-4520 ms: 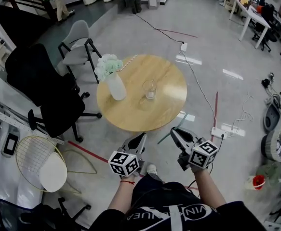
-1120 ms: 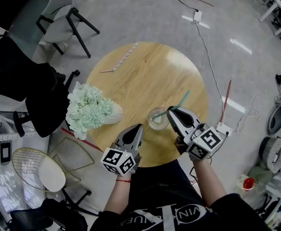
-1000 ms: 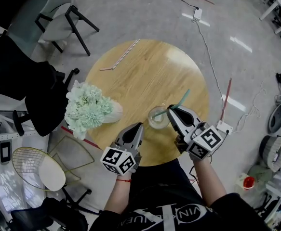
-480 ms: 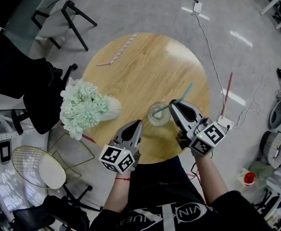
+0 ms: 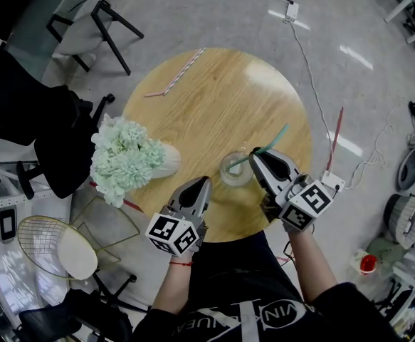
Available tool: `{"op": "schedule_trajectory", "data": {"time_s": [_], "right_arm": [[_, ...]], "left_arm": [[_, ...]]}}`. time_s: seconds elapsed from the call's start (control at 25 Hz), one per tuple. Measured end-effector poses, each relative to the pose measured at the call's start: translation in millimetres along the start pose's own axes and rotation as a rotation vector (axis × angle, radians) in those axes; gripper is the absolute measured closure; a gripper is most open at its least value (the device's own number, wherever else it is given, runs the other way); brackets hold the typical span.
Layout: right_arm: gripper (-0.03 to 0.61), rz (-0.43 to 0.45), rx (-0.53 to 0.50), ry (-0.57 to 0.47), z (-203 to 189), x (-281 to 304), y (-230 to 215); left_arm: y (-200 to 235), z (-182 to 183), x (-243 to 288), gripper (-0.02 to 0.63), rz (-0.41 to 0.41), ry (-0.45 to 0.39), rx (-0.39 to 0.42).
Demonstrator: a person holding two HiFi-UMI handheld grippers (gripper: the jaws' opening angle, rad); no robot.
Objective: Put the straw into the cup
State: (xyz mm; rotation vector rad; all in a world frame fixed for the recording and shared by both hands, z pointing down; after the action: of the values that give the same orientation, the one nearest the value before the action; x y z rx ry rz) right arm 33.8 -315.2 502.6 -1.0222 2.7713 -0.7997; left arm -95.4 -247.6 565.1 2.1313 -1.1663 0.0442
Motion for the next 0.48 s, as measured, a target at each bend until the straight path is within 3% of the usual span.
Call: {"op": "schedule_trajectory", "data": {"time_s": [0.48], "right_arm": [[0.511,-0.039,0.021,0.024,-9,-13,-5]], "left_arm": [[-6,-1,6,0.606,-0.037,0.017,0.003]]}}
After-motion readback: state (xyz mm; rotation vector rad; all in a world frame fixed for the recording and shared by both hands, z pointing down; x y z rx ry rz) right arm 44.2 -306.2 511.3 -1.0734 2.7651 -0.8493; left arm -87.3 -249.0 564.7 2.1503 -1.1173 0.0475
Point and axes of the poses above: the fingertips, and each gripper's own axes: x forward along the fingers, y to its left, z out of its top, the point moved 2 cm from there along -x, backward along the fingers, and after that the axes turned 2 degrees about -x, right-handed, at the moved point
